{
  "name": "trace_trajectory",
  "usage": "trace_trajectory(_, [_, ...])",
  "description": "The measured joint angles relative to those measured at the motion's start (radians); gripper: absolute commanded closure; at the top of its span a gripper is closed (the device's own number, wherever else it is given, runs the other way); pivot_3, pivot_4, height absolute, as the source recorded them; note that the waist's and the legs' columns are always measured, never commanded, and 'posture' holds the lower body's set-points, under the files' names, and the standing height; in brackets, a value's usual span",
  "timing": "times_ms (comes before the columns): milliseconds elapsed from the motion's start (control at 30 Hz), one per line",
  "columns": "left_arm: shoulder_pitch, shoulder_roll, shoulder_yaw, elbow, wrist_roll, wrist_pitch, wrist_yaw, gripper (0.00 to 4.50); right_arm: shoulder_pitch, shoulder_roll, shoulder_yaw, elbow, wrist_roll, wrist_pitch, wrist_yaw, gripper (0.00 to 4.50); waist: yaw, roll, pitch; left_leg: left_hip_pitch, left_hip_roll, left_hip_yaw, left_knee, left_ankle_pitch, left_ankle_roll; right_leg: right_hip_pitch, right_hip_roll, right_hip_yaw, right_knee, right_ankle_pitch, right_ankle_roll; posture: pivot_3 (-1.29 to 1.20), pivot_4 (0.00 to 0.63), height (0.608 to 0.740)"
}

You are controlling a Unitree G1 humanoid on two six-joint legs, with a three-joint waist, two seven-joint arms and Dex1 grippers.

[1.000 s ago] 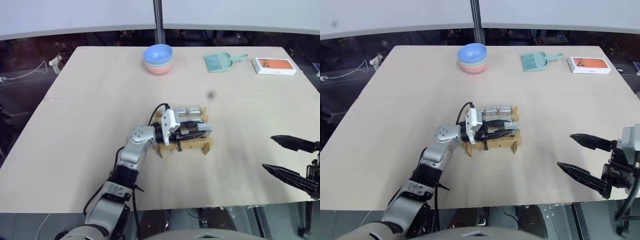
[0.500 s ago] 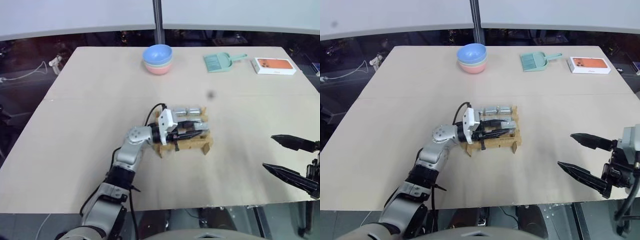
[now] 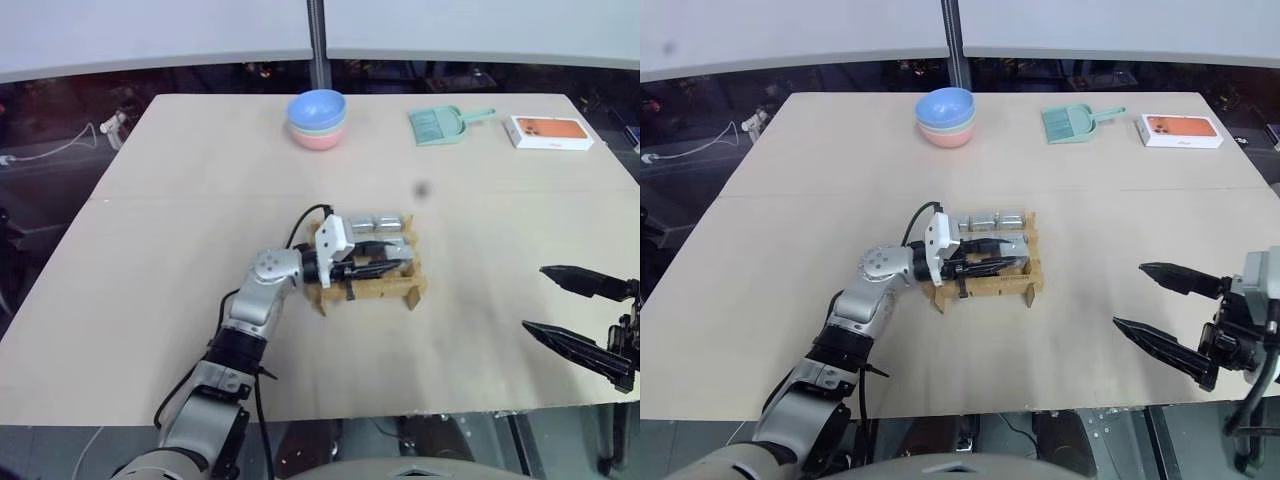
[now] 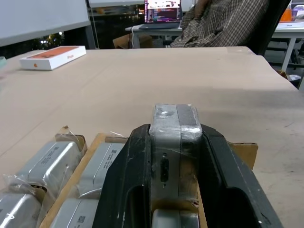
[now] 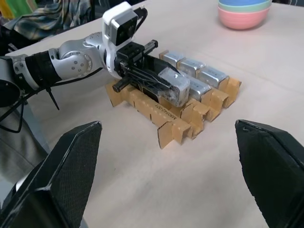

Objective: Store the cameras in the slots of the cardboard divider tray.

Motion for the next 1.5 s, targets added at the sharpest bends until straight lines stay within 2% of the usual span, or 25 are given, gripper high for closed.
trace_trajectory(333, [-0.019, 0.0, -0.012, 0.008, 0.005, 0.021, -0.016, 3.78, 0.0, 0.016, 0.003, 0.0, -0.013, -0.004, -0.017, 0.05, 0.0, 0.0, 0.0, -0.001, 0.0, -0.001, -0.001, 0.0, 0.0, 0.0, -0.001, -0.002, -0.002, 0.0, 0.0, 0.0, 0.15, 0.74])
trace_trajectory(367, [-0.019, 0.001, -0.012, 0.008, 0.005, 0.021, -0.022, 2.71, 0.001, 0.017, 0.003, 0.0, -0.014, -0.004, -0.018, 0.0, 0.0, 0.0, 0.0, -0.001, 0.0, -0.001, -0.001, 0.0, 0.0, 0.0, -0.001, -0.002, -0.003, 0.0, 0.0, 0.0, 0.15, 0.74])
trace_trajectory(400, [-0.019, 0.002, -0.013, 0.008, 0.005, 0.021, -0.026, 2.33, 0.001, 0.017, 0.003, 0.0, -0.015, -0.004, -0.018, 0.0, 0.0, 0.0, 0.0, -0.001, 0.0, -0.001, -0.002, 0.0, 0.0, 0.0, -0.001, -0.002, -0.003, 0.0, 0.0, 0.0, 0.15, 0.74])
trace_trajectory(433, [-0.02, 0.003, -0.014, 0.008, 0.005, 0.022, -0.029, 1.72, 0.001, 0.018, 0.003, 0.0, -0.016, -0.004, -0.018, 0.0, 0.0, 0.0, 0.0, -0.001, 0.0, -0.001, -0.002, 0.0, 0.0, 0.0, -0.001, -0.002, -0.004, 0.0, 0.0, 0.0, 0.15, 0.74])
trace_trajectory(467, [-0.02, 0.003, -0.013, 0.008, 0.005, 0.022, -0.031, 1.41, 0.001, 0.018, 0.003, 0.0, -0.016, -0.004, -0.018, 0.0, 0.0, 0.0, 0.0, -0.001, 0.0, -0.001, -0.003, 0.0, 0.0, 0.0, -0.001, -0.002, -0.004, 0.0, 0.0, 0.0, 0.15, 0.74])
trace_trajectory(833, [-0.019, 0.012, -0.005, -0.004, -0.007, 0.043, -0.046, 1.41, -0.003, 0.022, 0.005, 0.001, -0.021, -0.009, -0.019, 0.0, 0.0, 0.003, -0.002, -0.002, 0.001, -0.002, -0.005, 0.0, 0.0, 0.001, -0.001, -0.004, -0.01, 0.0, 0.0, 0.0, 0.15, 0.74])
trace_trajectory(1167, [-0.033, 0.069, -0.003, -0.068, -0.029, 0.182, -0.048, 1.41, -0.01, 0.024, 0.024, 0.002, -0.028, -0.015, -0.026, 0.0, -0.002, 0.001, 0.0, -0.005, 0.001, -0.005, -0.005, 0.0, 0.0, -0.001, -0.001, -0.007, -0.011, 0.0, 0.0, 0.0, 0.15, 0.74])
trace_trajectory(1433, [-0.033, 0.088, -0.01, -0.099, -0.021, 0.223, -0.043, 1.41, -0.009, 0.03, 0.028, 0.001, -0.029, -0.025, -0.039, 0.0, 0.0, 0.001, 0.0, -0.009, 0.001, -0.007, -0.005, 0.0, 0.0, -0.003, -0.001, -0.01, -0.011, 0.0, 0.0, 0.0, 0.15, 0.74])
trace_trajectory(1500, [-0.034, 0.097, -0.026, -0.117, -0.018, 0.236, -0.046, 1.94, -0.009, 0.03, 0.029, 0.001, -0.029, -0.025, -0.04, 0.0, 0.0, 0.001, 0.0, -0.01, 0.001, -0.008, -0.005, 0.0, 0.0, -0.003, -0.001, -0.01, -0.012, 0.0, 0.0, 0.0, 0.15, 0.74])
